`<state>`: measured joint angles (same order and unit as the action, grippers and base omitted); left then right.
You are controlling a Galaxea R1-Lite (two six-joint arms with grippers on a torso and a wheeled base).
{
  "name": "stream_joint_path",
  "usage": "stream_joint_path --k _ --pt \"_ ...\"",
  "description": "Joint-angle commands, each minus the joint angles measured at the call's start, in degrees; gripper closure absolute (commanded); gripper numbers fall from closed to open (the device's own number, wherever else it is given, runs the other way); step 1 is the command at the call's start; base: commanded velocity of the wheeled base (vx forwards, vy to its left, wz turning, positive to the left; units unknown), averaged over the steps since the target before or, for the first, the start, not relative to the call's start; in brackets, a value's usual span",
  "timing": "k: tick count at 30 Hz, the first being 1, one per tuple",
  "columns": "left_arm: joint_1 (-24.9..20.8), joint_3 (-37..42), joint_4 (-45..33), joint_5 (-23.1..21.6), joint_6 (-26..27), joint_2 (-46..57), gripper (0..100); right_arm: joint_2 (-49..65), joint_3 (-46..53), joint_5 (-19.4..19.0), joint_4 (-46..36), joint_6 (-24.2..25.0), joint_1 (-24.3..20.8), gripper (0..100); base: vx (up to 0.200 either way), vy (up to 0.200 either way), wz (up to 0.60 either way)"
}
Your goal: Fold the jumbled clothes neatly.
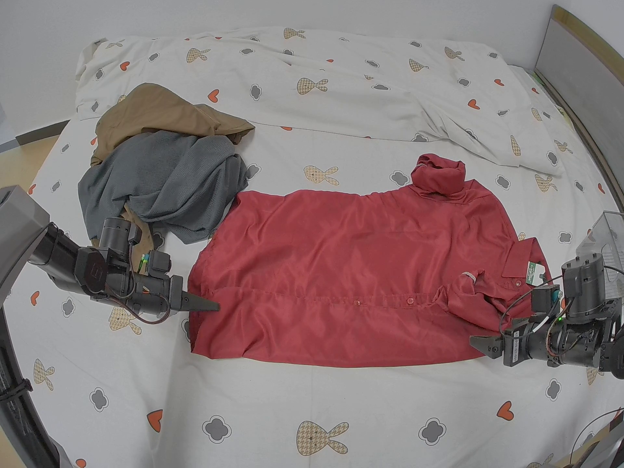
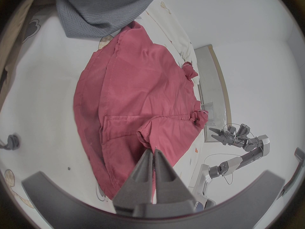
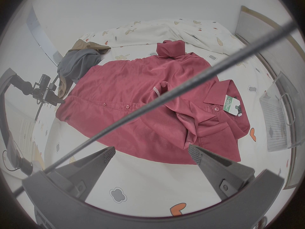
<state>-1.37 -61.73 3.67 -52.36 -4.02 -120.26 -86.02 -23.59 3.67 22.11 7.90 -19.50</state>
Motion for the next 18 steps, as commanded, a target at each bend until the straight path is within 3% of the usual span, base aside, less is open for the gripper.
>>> stream_joint_path --k 1,18 --pt "0.7 -0.2 0.0 0.0 0.0 0.1 100 0.0 0.0 0.0 0.0 0.0 0.0 0 0.0 0.0 0.0" --pt "3.3 -2.0 -0.2 0.3 -0.2 -1.5 100 -0.1 0.1 0.0 0.0 0.0 -0.1 0 0.0 0.0 0.0"
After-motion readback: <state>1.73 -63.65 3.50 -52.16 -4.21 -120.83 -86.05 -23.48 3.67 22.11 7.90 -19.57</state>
